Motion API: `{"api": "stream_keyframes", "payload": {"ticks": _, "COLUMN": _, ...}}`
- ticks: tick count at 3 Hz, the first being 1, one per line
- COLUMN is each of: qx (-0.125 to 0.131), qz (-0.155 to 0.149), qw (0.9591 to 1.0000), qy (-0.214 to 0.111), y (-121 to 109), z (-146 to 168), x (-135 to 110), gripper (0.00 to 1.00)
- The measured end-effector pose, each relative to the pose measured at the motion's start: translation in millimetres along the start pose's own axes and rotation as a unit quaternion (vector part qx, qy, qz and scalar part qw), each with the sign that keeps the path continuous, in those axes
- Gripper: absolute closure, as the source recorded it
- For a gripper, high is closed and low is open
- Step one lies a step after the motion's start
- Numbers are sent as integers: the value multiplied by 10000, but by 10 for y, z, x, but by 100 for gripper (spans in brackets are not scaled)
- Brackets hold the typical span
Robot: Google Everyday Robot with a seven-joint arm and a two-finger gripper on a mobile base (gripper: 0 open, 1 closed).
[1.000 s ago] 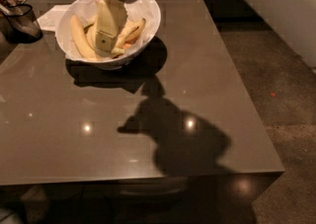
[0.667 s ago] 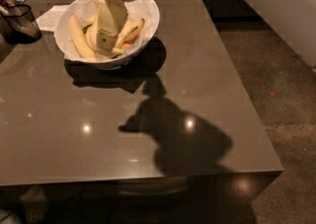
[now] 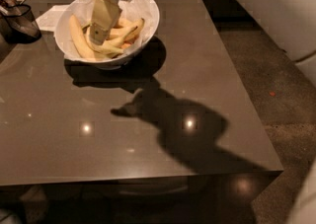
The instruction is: Pick banana from white bowl
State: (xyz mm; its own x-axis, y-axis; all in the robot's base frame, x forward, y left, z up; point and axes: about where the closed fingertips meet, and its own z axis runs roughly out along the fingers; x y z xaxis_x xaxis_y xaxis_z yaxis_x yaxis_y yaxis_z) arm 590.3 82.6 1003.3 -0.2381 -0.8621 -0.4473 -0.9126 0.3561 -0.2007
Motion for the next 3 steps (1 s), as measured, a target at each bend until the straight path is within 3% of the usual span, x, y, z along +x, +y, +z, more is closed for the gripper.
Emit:
{"api": "stream_keyframes", "payload": {"ticks": 1, "qx": -162, "qz": 239, "qw": 9995, "qy": -152, "y": -104, "z": 105, "x": -74, "gripper": 22}}
{"api": "stream_keyframes", "payload": {"ticks": 3, "qx": -461, "qz": 227, "qw": 9986, "qy": -95, "y": -64, "z": 348, "x": -265, "gripper": 20}}
